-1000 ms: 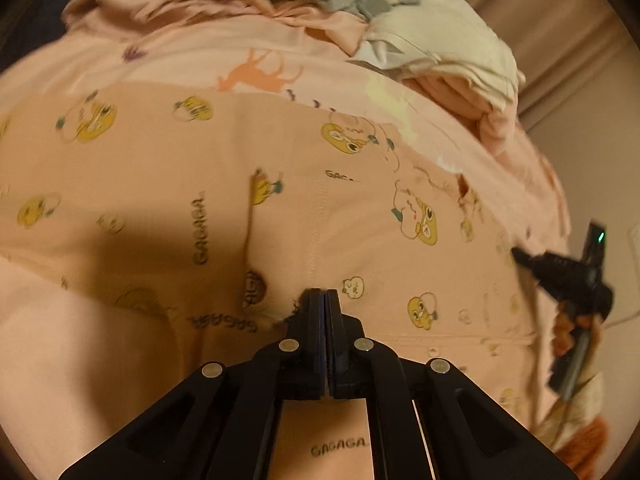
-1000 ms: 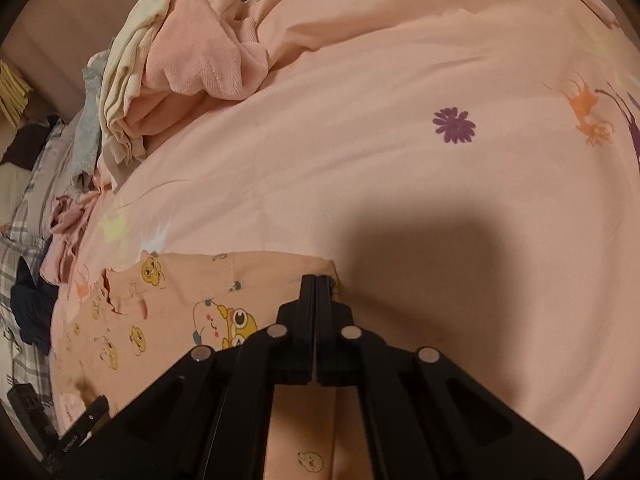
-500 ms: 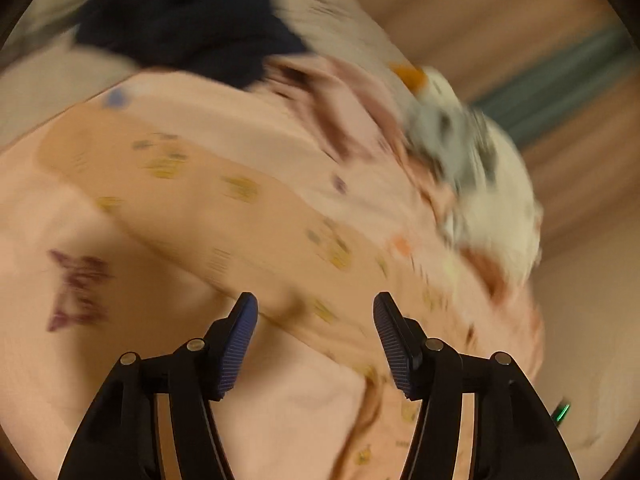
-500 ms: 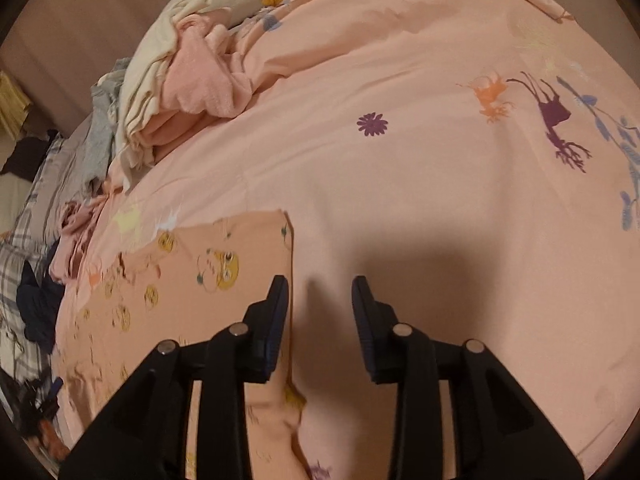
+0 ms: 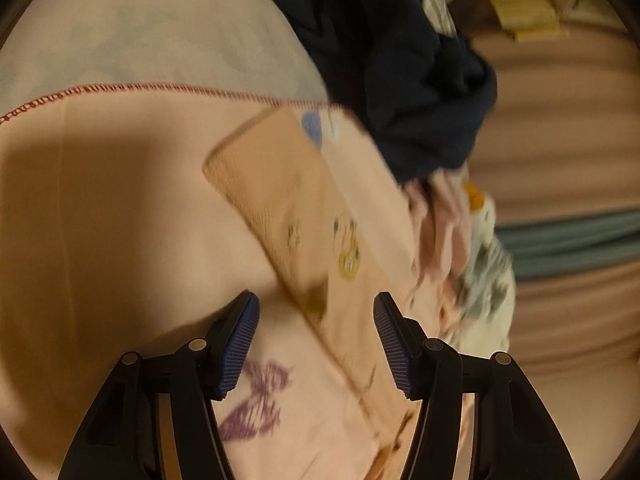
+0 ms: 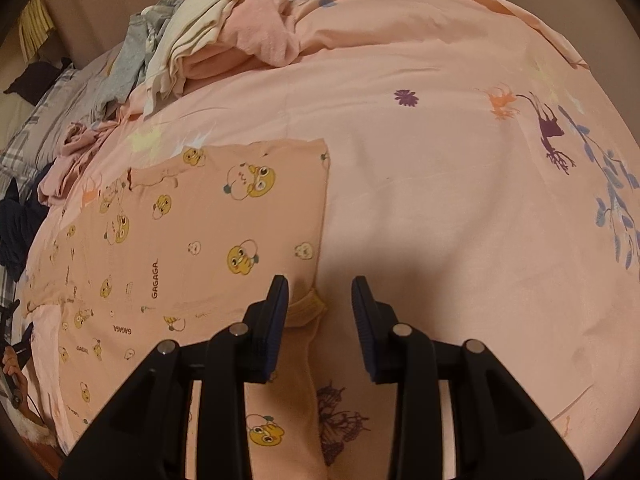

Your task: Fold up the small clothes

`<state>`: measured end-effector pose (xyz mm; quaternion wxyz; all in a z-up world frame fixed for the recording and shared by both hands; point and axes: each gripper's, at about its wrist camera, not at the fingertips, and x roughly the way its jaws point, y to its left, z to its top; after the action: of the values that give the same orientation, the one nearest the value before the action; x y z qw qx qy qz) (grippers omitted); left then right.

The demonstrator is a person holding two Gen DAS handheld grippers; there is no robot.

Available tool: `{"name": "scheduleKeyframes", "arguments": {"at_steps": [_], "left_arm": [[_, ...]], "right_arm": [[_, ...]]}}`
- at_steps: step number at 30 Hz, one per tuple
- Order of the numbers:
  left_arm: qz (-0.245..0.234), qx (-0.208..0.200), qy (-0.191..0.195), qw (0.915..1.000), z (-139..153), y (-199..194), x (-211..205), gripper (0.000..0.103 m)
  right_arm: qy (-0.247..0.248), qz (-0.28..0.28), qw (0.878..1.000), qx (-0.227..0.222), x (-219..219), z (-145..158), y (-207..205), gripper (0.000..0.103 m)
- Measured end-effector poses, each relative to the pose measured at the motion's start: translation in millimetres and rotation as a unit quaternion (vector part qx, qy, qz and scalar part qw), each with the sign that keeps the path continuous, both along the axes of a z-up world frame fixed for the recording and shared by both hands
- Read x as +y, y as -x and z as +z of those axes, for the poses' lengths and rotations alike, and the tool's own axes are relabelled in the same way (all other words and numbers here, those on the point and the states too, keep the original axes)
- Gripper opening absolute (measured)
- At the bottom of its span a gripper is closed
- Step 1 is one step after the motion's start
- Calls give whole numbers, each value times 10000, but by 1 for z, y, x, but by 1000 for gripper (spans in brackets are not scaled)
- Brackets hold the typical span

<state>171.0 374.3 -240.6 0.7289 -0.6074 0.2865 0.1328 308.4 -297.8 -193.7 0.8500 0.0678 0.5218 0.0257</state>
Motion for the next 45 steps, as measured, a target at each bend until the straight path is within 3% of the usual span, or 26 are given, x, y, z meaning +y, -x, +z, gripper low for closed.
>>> {"name": "scheduleKeyframes", "arguments": {"at_steps": [3,4,10,12,16,20,23,25,29,33,37,42,44,45], "left_arm": [[43,30,-245,9997,-1,-14,4,56],[15,137,-357,9993,-1,-20,5,45],[20,672,-716,9952,-3,-31,12,8],[-8,737,-789,9941,-2,-28,13,6],[-88,1068,-1355,9850,19,-37,-1,3],[-544,949,-2223,9688,66,-60,-43,3],[-1033,650,-2464,9615,101,-86,-93,3],[-1444,400,-2623,9533,121,-103,-137,3],[-2311,109,-2937,9275,142,-138,-241,3],[-3026,79,-2798,9111,129,-163,-332,3],[-3409,110,-2888,8946,113,-170,-396,3],[-3848,453,-2976,8725,83,-172,-448,3],[-4118,775,-2971,8580,67,-173,-460,3],[-4326,984,-2971,8455,58,-172,-466,6]], "right_arm": [[59,79,9999,79,9,-8,2,33],[68,78,9999,95,10,-10,3,33],[-12,-5,9998,183,9,-23,7,33],[-68,-46,9997,212,6,-23,8,33],[-77,-51,9999,140,4,-18,14,33],[-163,-31,9999,-39,-4,-5,27,33],[-513,-43,9983,-273,-14,9,43,34],[-643,45,9970,-417,-19,18,54,34],[-632,17,9955,-705,-33,33,71,34],[-757,-164,9933,-852,-56,40,83,34],[-741,-264,9934,-833,-75,39,94,34],[-778,-380,9928,-834,-93,36,105,34],[-875,-391,9922,-803,-96,34,106,34],[-932,-383,9920,-766,-97,32,106,34]]}}
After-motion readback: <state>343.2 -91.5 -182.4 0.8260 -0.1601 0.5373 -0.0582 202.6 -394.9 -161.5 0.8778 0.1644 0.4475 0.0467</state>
